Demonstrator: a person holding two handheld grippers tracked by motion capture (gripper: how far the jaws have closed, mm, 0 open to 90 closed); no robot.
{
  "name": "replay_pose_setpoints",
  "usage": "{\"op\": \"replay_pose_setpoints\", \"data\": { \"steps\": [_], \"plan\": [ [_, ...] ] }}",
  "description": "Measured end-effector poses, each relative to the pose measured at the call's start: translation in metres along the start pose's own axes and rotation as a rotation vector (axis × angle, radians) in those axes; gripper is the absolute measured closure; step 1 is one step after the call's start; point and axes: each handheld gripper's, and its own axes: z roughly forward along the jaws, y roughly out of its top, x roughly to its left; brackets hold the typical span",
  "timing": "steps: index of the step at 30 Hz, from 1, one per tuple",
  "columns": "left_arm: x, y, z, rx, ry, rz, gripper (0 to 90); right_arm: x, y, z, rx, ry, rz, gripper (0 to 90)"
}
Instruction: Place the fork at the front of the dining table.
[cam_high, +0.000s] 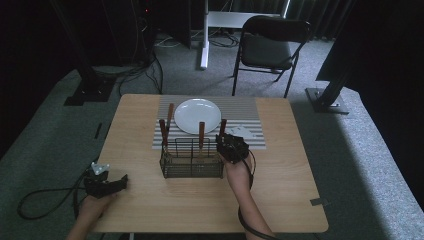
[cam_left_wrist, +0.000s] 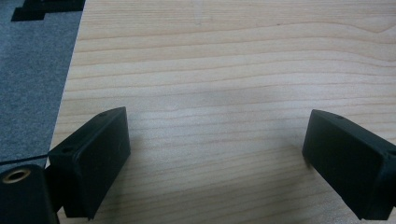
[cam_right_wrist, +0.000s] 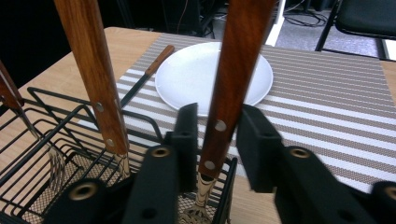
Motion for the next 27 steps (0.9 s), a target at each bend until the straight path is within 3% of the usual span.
{"op": "replay_pose_setpoints", "data": {
  "steps": [6,13,15,17,27],
  "plan": [
    [0.000,0.000,0.000,0.000,0.000,-0.001,7.5,0.001,-0.001,-0.001,-0.010,0.002,-0.009,73.3],
    [0.000,0.000,0.000,0.001,-0.001,0.000,7.4,0.005,-0.001,-0.004,-0.021,0.053,-0.001,76.1],
    [0.000,0.000,0.000,0.001,0.000,0.000,7.4,0.008,-0.001,-0.006,-0.031,0.029,-0.031,76.1],
    [0.000,0.000,0.000,0.001,0.000,0.000,7.4,0.008,-0.001,-0.008,-0.035,0.044,-0.019,76.2],
    [0.000,0.000,0.000,0.001,-0.001,-0.001,7.4,0.008,0.005,-0.023,-0.077,0.031,-0.031,76.1]
  ]
}}
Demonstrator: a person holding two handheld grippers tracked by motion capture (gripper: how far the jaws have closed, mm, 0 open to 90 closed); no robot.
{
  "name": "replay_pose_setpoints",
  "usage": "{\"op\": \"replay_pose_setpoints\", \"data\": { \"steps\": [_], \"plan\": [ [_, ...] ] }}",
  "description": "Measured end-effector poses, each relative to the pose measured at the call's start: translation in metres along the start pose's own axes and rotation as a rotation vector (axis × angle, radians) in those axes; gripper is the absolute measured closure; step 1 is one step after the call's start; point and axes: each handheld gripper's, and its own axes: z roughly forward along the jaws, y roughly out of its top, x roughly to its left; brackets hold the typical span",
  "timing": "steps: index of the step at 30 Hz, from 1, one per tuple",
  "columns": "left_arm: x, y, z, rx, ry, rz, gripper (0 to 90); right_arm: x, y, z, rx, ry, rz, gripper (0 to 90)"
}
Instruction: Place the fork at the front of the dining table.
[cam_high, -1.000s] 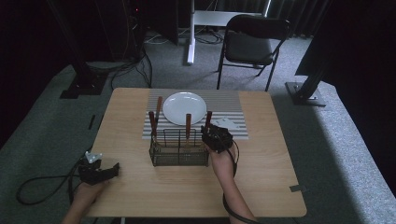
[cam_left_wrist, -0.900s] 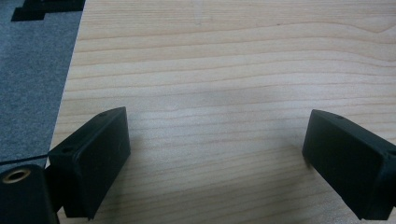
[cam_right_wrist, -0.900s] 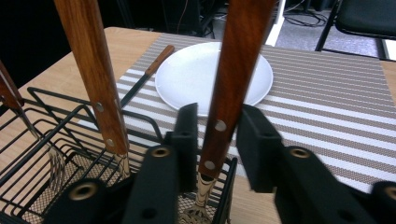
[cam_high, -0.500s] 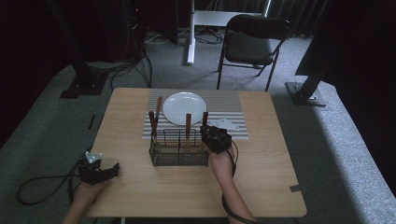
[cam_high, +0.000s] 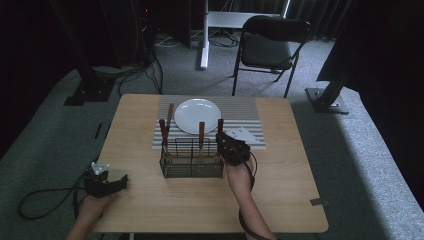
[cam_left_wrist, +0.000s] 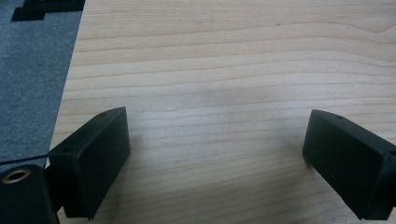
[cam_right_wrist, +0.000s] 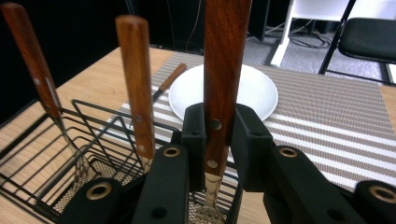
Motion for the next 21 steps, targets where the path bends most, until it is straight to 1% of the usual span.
{"op": "replay_pose_setpoints", "data": {
  "steps": [5,9,12,16,21],
  "plan": [
    [0.000,0.000,0.000,0.001,0.000,0.000,7.4,0.006,0.007,-0.014,-0.044,0.012,-0.016,76.1],
    [0.000,0.000,0.000,0.001,0.000,0.000,7.4,0.009,0.015,-0.024,-0.080,0.023,-0.020,76.1],
    [0.000,0.000,0.000,0.001,0.000,0.001,7.4,0.012,0.021,-0.032,-0.105,0.025,-0.035,76.2],
    [0.000,0.000,0.000,0.001,0.000,0.001,7.4,0.014,0.028,-0.039,-0.126,0.038,-0.036,76.1],
    [0.000,0.000,0.000,0.003,0.000,0.003,7.4,0.015,0.037,-0.045,-0.148,0.033,-0.038,76.1]
  ]
}}
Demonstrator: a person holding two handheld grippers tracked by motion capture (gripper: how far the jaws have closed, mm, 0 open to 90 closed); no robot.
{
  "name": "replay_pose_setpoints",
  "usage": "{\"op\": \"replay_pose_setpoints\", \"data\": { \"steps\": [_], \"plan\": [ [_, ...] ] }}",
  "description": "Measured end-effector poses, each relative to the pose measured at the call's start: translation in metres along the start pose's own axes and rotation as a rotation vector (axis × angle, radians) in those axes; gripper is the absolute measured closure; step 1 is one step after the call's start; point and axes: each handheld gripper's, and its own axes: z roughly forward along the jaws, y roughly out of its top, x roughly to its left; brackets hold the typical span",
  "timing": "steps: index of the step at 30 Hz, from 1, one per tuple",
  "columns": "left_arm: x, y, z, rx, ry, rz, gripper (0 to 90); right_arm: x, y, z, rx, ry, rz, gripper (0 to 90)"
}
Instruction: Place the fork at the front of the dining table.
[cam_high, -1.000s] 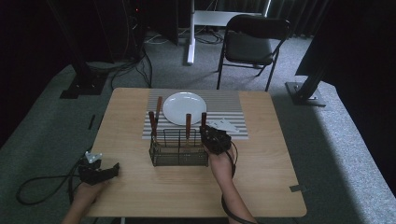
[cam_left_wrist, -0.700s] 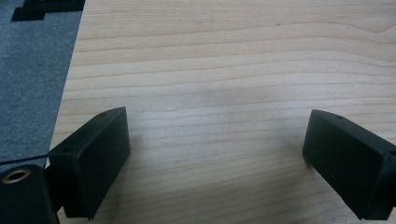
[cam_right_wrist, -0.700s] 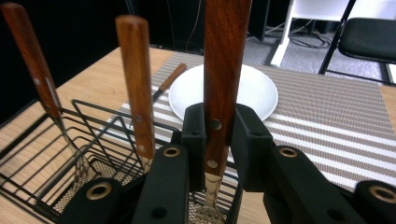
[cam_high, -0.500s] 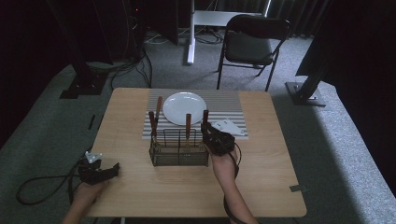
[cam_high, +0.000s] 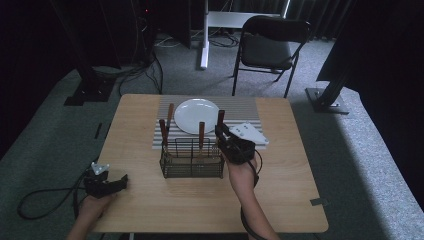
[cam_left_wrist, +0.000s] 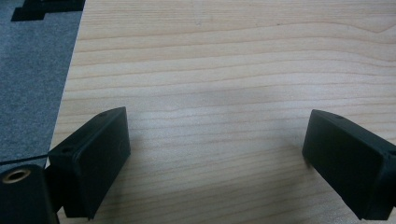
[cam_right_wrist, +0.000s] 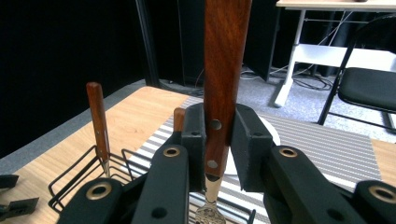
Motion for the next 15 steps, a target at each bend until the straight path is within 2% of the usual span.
{"op": "replay_pose_setpoints", "data": {
  "steps": [15],
  "plan": [
    [0.000,0.000,0.000,-0.002,0.000,-0.003,7.4,-0.008,0.025,0.004,-0.038,-0.023,0.009,76.2]
  ]
}}
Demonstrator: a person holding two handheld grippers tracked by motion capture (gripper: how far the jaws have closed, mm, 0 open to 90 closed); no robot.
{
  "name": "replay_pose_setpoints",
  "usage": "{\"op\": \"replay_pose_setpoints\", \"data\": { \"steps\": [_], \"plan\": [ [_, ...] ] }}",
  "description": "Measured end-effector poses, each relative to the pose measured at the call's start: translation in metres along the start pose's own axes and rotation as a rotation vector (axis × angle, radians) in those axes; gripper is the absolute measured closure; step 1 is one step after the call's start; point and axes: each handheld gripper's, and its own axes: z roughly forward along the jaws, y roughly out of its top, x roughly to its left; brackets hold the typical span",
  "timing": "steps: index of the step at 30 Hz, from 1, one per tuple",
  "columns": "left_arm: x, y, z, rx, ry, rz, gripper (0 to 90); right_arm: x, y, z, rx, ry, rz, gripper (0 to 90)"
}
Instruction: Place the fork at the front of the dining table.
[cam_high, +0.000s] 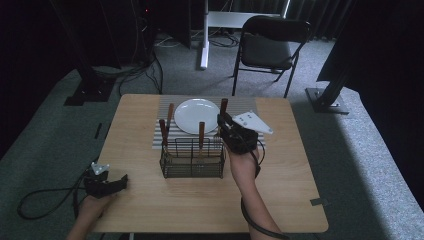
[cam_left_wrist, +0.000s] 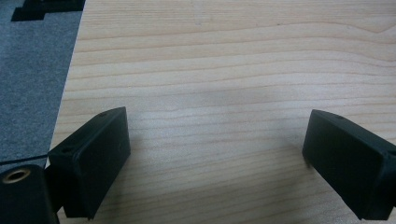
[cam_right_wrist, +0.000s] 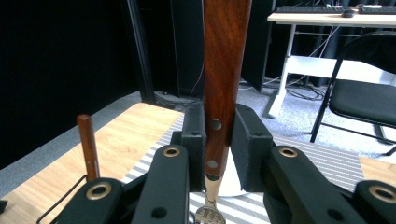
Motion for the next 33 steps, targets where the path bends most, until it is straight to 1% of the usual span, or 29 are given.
{"op": "replay_pose_setpoints", "data": {
  "steps": [3,8,13,16,20,23,25,30,31,32,33],
  "plan": [
    [0.000,0.000,0.000,0.000,0.000,0.000,7.4,-0.004,0.004,0.004,-0.001,-0.008,0.004,76.2],
    [0.000,0.000,0.000,0.000,0.000,0.000,7.4,-0.008,0.010,0.011,-0.004,-0.023,-0.008,76.2],
    [0.000,0.000,0.000,-0.001,0.000,-0.001,7.4,-0.017,0.013,0.024,0.000,-0.046,0.004,76.2],
    [0.000,0.000,0.000,-0.001,0.000,0.000,7.4,-0.021,0.013,0.033,0.014,-0.070,-0.008,76.2],
    [0.000,0.000,0.000,-0.002,0.001,0.000,7.4,-0.031,0.013,0.046,0.033,-0.091,0.000,76.1],
    [0.000,0.000,0.000,-0.002,0.001,0.000,7.4,-0.039,0.011,0.055,0.048,-0.107,0.019,76.1],
    [0.000,0.000,0.000,-0.002,0.001,-0.001,7.4,-0.043,0.008,0.061,0.061,-0.121,0.020,76.2],
    [0.000,0.000,0.000,0.001,0.000,0.002,7.4,-0.052,0.000,0.074,0.086,-0.132,0.024,76.1],
    [0.000,0.000,0.000,0.001,0.000,0.002,7.4,-0.052,0.000,0.074,0.086,-0.132,0.024,76.1],
    [0.000,0.000,0.000,0.000,0.000,0.000,7.4,-0.054,-0.003,0.077,0.094,-0.134,0.025,76.1],
    [0.000,0.000,0.000,0.000,0.000,0.000,7.4,-0.058,-0.011,0.084,0.119,-0.143,0.036,76.1]
  ]
}}
